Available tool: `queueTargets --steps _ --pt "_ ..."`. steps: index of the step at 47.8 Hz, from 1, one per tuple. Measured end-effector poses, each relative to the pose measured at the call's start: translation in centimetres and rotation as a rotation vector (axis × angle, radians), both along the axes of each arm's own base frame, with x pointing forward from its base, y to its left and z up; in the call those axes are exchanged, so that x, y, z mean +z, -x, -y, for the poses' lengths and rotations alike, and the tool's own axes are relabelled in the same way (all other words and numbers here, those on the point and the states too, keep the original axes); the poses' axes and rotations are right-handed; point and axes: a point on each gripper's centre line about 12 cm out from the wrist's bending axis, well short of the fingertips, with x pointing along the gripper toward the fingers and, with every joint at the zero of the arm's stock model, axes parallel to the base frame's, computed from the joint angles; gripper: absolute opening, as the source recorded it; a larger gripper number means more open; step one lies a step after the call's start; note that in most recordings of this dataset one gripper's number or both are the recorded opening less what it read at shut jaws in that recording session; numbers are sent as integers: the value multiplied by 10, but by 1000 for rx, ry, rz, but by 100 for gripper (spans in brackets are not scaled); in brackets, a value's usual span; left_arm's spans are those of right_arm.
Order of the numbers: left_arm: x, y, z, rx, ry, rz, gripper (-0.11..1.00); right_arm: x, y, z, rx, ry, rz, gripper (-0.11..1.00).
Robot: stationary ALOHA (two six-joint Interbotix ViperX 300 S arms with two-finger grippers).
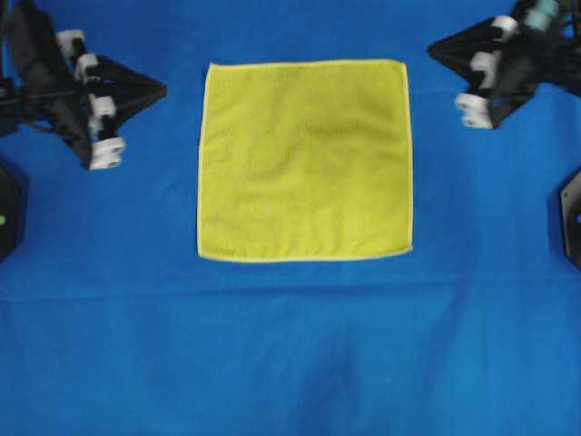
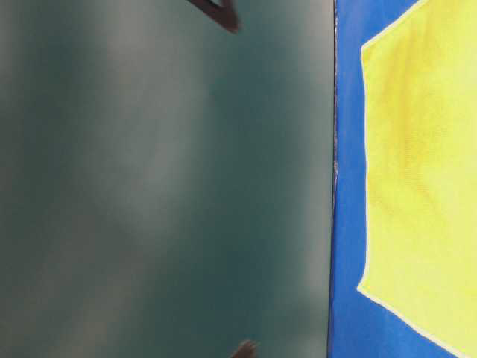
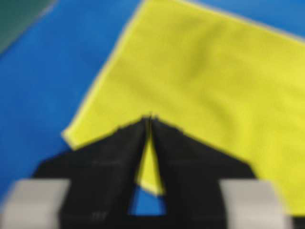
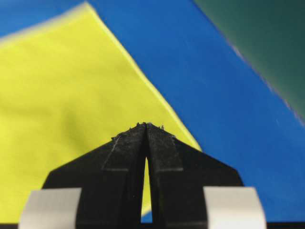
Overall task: Fold the yellow towel.
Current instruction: 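Move both grippers to the towel's far corners and grasp them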
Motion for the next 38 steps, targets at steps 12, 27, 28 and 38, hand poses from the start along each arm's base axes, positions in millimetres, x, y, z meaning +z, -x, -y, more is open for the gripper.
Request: queueTargets --steps 12,27,28,38 --pt "-44 -24 -47 111 54 -115 81 -53 -18 37 -47 -71 -177 58" --pt "-101 -44 -84 177 115 -226 74 -106 -33 59 -59 -133 -291 54" --pt "-105 -44 -85 179 118 -231 74 -108 -33 60 -58 -133 -295 54" --pt "-126 -54 -94 185 128 -257 72 -125 -32 70 -82 -147 -299 53"
